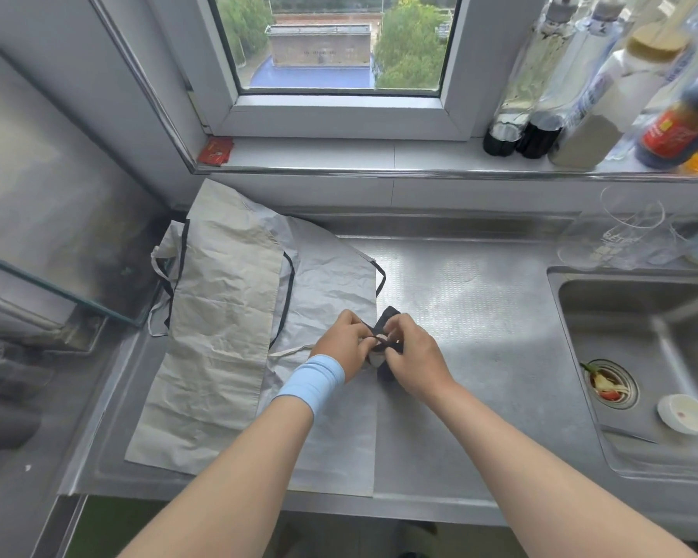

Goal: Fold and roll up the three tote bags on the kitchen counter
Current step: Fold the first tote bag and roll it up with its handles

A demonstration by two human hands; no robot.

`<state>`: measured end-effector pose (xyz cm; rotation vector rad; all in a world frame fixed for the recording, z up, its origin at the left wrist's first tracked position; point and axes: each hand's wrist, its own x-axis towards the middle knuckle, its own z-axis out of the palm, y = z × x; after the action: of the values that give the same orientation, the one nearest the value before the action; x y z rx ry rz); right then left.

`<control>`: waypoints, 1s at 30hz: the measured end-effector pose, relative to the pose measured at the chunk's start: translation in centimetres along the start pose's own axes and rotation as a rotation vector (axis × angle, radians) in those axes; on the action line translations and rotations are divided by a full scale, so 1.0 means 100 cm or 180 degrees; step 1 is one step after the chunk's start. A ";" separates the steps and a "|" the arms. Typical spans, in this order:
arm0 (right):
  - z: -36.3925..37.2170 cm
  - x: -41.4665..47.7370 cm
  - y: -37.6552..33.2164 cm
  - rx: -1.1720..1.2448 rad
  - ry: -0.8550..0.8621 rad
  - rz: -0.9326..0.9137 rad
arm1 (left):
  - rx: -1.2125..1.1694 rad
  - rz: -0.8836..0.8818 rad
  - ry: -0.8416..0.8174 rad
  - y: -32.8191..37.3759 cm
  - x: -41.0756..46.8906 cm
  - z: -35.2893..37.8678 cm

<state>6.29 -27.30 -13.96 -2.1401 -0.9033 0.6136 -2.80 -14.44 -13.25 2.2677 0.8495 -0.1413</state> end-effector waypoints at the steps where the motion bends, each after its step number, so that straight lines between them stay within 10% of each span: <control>1: -0.001 -0.001 0.000 -0.0063 0.0000 -0.0134 | 0.0094 -0.0050 -0.0070 0.002 0.002 0.000; 11: 0.004 0.002 0.017 -0.0654 0.0222 -0.0708 | -0.0002 -0.0340 -0.0443 0.011 0.018 -0.006; 16: 0.004 0.006 0.021 -0.0953 0.0174 -0.0771 | 0.1003 0.0607 -0.0290 0.008 0.013 -0.015; 30: -0.052 0.034 -0.027 0.0276 -0.0597 0.0537 | 0.1565 0.0633 -0.0768 0.023 0.021 -0.012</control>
<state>10.72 -25.69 -9.16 -2.1199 -0.7832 0.9346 0.10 -13.73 -11.73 2.7005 0.4934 -0.5735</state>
